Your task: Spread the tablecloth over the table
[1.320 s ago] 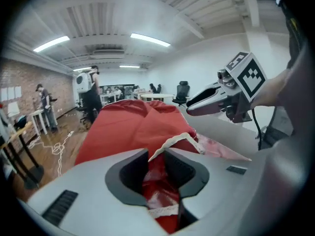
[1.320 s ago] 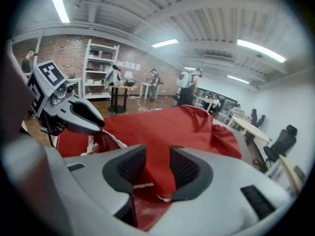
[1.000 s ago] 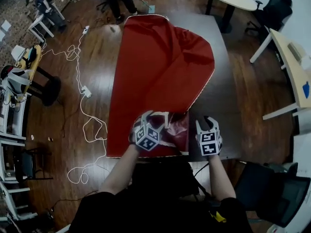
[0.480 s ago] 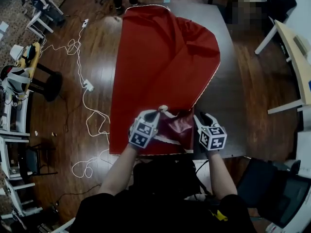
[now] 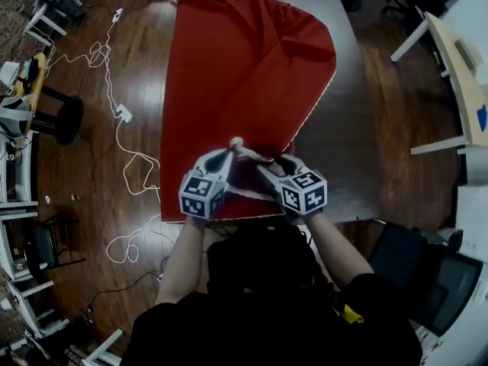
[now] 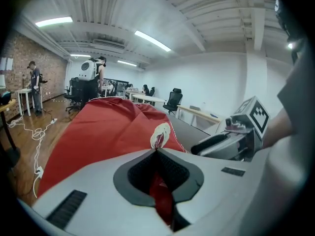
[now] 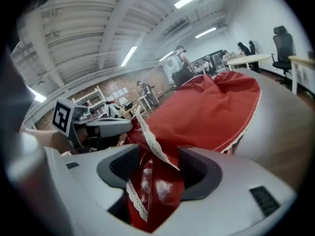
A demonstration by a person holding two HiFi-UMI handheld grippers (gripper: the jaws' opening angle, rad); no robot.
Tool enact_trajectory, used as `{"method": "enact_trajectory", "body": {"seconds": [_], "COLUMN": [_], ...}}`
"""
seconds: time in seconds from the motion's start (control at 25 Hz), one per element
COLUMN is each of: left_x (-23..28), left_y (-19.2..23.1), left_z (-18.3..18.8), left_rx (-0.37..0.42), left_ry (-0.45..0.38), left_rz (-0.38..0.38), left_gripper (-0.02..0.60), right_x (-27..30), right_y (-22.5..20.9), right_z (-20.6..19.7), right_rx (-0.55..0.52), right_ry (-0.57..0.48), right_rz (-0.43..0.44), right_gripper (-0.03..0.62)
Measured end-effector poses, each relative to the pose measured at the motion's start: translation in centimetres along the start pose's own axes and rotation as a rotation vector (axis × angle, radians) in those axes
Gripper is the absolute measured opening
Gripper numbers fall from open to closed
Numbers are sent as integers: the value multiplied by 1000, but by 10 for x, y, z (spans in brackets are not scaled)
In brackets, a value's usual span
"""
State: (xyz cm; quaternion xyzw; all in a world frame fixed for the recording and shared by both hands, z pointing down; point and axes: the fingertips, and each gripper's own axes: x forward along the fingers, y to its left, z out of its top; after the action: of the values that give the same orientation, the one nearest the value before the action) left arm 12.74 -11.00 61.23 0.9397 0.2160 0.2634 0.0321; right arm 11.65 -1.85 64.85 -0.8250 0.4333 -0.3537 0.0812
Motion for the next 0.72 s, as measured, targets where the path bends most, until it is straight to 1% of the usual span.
{"method": "enact_trajectory", "body": {"seconds": [0.04,0.08,0.12,0.16,0.2,0.24,0.32,0.4,0.56,0.72], "left_x": [2,3,4,4,2,1,-3,-6,-6,-9], "left_y": [-8,-14,-19,-23,-24,-25,-23,-23,-35,-57], "left_z": [-2,-3,-4,-5,-5,-5,-8,-13,-18,-15], "left_rx": [-17,-34,-48,-56,-56,-47,-18,2,10,-9], "left_ry": [0,0,-1,-2,-1,1,8,14,3,-31], "left_rz": [-16,-34,-51,-64,-72,-75,-70,-72,-107,-155], "left_gripper": [6,6,6,6,6,6,6,6,6,6], "right_x": [-1,-1,0,2,3,4,4,4,2,1], "right_y": [4,8,11,15,17,20,21,21,15,-2], "right_z": [-3,-4,-4,-1,3,7,16,17,16,15], "right_rx": [-43,-82,-110,-122,-110,-76,36,161,423,795], "right_ry": [10,14,10,-1,-20,-44,-92,-115,-151,-196], "right_rz": [-1,-1,2,9,20,37,79,118,180,275], "right_gripper": [299,315,348,359,359,359,359,359,359,359]}}
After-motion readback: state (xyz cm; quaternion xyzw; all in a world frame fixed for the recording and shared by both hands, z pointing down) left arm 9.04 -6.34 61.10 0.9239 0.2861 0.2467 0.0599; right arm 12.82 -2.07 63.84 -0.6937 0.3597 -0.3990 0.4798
